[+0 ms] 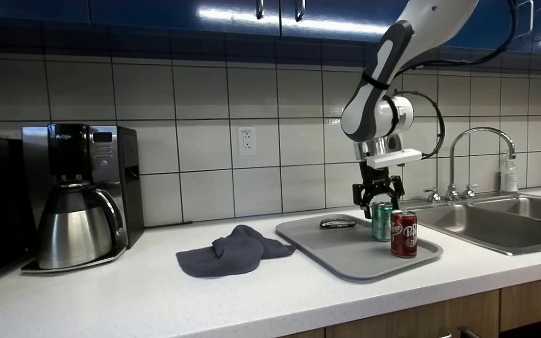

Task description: Put the can on the tray

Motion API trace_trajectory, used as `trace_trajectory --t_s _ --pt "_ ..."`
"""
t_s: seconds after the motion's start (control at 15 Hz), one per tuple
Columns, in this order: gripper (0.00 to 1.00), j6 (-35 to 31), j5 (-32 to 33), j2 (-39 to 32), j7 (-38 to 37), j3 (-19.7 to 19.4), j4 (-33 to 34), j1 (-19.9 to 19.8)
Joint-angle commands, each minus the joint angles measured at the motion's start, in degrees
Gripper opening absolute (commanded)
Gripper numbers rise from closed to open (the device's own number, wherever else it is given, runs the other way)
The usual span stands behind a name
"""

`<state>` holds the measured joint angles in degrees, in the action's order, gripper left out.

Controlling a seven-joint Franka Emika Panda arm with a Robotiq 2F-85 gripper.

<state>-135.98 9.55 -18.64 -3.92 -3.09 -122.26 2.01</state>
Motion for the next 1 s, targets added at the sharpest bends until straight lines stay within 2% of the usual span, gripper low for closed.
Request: trace_trajectory --t_s 0.0,0.33,0.67,0.93 --pt "1.00 1.8 0.6 5.3 0.9 0.1 -1.2 -0.4" --pt "1.00 2.3 -0.8 10.8 2.7 0.4 -2.5 -1.4" --pt "1.00 0.4 -3.1 18.7 2.5 0.1 -9.3 -2.7" --pt "1.00 -0.2 -2.5 26.2 2.0 -0.4 -16.0 -3.7"
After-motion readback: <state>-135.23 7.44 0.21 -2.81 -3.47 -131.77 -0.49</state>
